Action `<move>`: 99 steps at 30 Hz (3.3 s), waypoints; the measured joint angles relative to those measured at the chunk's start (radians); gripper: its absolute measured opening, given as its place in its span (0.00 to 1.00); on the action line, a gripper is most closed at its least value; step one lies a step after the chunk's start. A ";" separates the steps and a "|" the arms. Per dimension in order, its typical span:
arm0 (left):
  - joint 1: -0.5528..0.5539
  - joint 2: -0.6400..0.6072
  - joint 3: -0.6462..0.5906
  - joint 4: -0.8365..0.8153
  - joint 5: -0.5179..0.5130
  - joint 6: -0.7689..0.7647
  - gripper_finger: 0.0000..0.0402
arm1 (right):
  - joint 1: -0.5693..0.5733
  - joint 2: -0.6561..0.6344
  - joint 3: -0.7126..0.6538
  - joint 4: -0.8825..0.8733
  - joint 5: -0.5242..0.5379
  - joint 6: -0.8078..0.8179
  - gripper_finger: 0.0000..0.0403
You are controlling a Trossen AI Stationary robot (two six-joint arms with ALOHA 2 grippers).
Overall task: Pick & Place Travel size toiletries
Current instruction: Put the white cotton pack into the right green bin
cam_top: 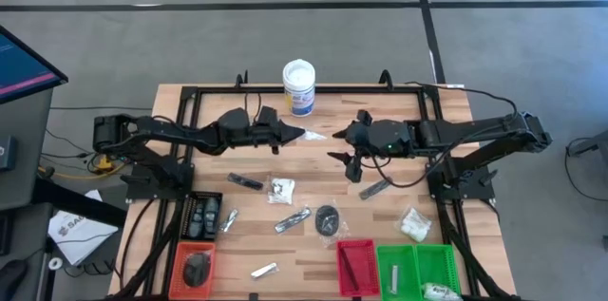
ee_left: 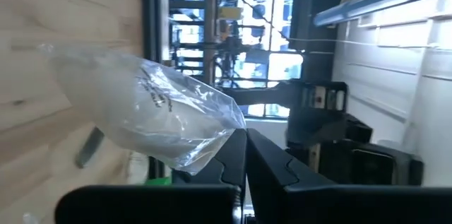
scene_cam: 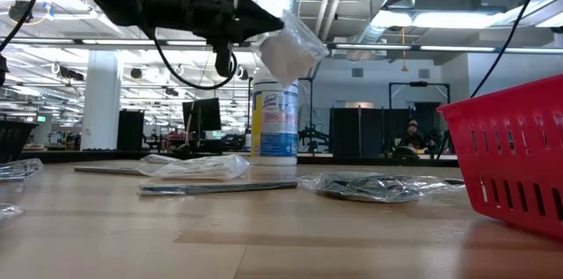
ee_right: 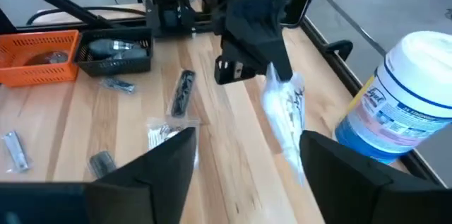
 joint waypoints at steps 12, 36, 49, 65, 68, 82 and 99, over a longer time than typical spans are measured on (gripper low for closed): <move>-0.058 0.000 0.027 0.077 -0.046 -0.029 0.00 | 0.010 0.091 0.020 -0.014 0.094 -0.001 0.65; -0.093 0.001 0.056 0.074 -0.069 0.002 0.00 | -0.004 0.108 0.042 0.001 0.146 -0.024 0.65; -0.108 0.002 0.111 0.070 -0.098 0.003 0.00 | -0.005 0.108 0.042 0.002 0.146 -0.024 0.65; -0.112 0.005 0.111 0.039 -0.098 0.004 0.00 | -0.011 0.108 0.042 0.042 0.146 -0.026 0.64; -0.112 0.005 0.111 0.040 -0.103 0.004 0.00 | -0.012 0.108 0.042 0.042 0.146 -0.026 0.61; -0.112 0.005 0.111 0.040 -0.103 0.004 0.00 | -0.013 0.108 0.041 0.049 0.145 -0.026 0.38; -0.120 0.005 0.113 0.041 -0.096 0.004 0.00 | -0.013 0.108 0.041 0.047 0.122 -0.024 0.36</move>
